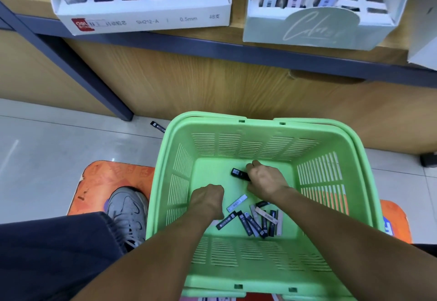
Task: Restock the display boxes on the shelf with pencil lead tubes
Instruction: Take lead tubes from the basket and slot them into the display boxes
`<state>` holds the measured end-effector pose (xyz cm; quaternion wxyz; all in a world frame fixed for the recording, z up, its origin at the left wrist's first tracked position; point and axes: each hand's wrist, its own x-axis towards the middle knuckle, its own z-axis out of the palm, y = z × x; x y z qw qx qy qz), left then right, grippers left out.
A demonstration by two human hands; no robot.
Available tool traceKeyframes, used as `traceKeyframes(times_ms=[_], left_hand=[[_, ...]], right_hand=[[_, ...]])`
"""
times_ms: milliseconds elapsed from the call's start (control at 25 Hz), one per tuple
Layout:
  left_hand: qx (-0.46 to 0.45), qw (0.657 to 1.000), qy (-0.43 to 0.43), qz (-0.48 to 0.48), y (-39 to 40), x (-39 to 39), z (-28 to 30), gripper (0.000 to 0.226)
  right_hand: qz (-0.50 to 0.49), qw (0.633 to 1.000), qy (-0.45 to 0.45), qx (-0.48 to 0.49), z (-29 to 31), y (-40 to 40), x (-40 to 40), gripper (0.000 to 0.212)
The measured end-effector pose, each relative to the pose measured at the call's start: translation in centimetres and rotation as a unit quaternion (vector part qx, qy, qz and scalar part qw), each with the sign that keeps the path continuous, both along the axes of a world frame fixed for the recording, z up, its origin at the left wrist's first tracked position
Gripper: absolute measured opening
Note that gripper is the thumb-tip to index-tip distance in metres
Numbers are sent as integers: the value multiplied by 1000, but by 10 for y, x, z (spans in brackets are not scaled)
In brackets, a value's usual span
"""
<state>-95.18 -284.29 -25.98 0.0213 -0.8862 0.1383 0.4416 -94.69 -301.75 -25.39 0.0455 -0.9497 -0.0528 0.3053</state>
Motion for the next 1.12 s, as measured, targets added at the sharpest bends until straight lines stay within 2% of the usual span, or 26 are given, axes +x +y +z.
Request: traceKeyframes(times_ms=[120,200,320,400,480,600,680,800,880,1040,1120], left_hand=[[41,994,-18,-104,0,-9,-1,43],[41,992,-29,-119,-2,-15,-3,39],[22,992,-20,-119,-9,-23,-2,35],[8,998,-21,-66,-14,-25,0,29],[-21,999,-28,36,-22,-25,4,20],[-41,995,-18,90,-34,-29,3,17],[-40,993,16,111,-38,-33,1,18],[-42,985,71,154,-38,-30,-4,33],[-40,981,84,167,-39,-30,-4,40],[-31,976,90,197,-44,-34,-3,41],[-42,958,97,265,-43,-35,-7,36]], right_hand=[[-13,1000,5,-27,15,-23,-16,25],[-16,997,40,-61,21,-34,-32,17],[-69,989,95,-88,28,-45,-50,25],[-130,980,141,-58,26,-43,-57,28],[-185,966,183,-14,23,-37,-60,28],[-199,954,225,6,16,-28,-64,20],[-225,948,223,24,6,-30,-68,28],[-278,939,199,40,-4,-34,-71,12],[-278,936,210,48,-3,-32,-70,16],[-306,922,215,102,-3,-23,-67,20],[-351,902,215,131,-10,-23,-66,20]])
